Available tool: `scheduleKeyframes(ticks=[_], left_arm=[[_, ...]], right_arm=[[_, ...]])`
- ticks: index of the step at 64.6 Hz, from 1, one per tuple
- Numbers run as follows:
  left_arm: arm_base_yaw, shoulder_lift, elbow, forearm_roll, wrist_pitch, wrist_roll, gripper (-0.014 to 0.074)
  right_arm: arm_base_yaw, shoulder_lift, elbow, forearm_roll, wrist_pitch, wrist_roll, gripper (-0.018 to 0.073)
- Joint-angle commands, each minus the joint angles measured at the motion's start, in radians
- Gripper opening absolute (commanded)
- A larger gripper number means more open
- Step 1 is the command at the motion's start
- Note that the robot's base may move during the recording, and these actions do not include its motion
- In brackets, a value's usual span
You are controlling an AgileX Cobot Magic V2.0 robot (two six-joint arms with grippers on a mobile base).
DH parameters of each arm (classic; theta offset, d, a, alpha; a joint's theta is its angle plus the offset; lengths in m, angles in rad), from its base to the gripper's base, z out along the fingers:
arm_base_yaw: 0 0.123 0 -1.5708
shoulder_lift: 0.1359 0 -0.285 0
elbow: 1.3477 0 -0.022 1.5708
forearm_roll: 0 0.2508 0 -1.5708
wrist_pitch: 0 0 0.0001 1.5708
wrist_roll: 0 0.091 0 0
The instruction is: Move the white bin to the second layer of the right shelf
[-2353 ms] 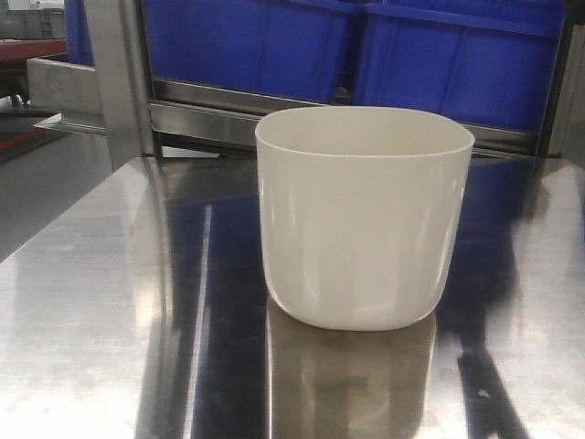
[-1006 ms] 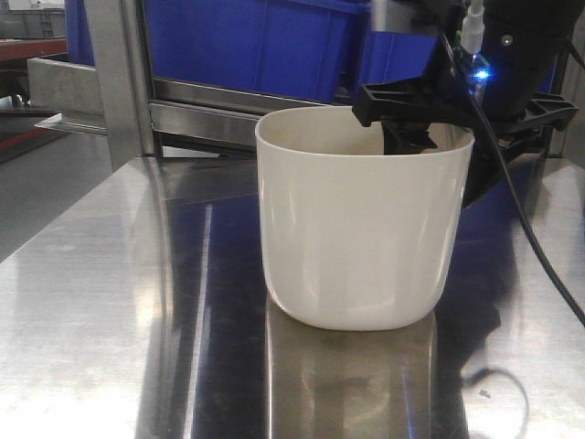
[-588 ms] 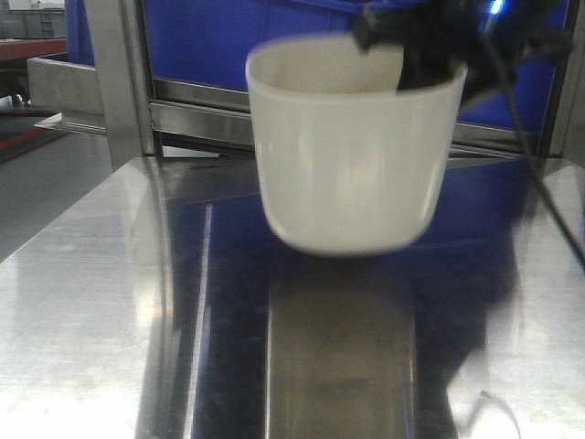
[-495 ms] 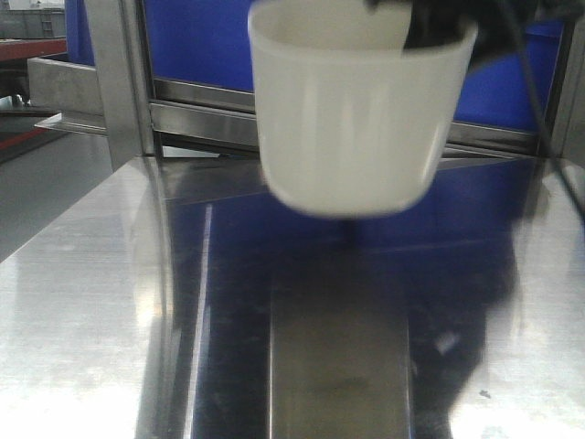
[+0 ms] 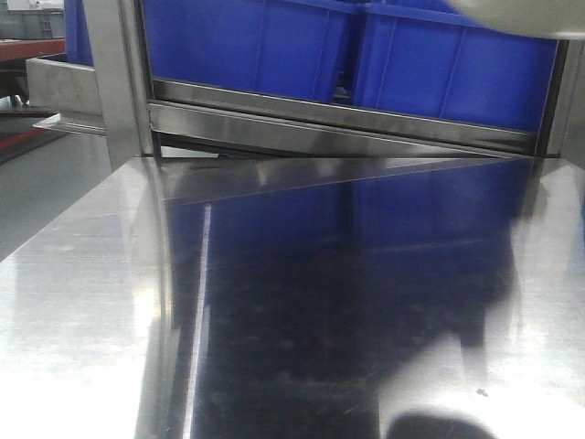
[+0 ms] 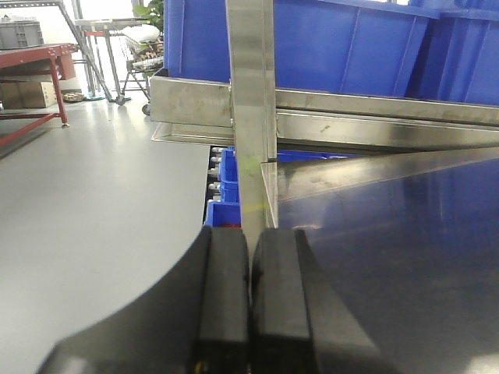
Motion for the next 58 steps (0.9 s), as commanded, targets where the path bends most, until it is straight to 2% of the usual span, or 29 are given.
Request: scheduleKeyframes(ticks=[1,15,58], left_arm=[[-0.004,-0.014,0.037,-0.005,-0.084,-0.004,0.0085],[-0.004,-0.014,0.037,-0.005,-0.084,-0.004,0.0085],[-0.004,-0.014,0.037,-0.005,-0.084,-0.004,0.0085]], right_arm=[[-0.030,-0.092,0.032,-0.006,-0.093,-0.002,0.0050],[-0.033,-0.186,0.087,-0.006,-0.091,-0.002,0.0050],[-0.033,-0.191,0.087,-0.006,-0.088,-0.002,0.0048]])
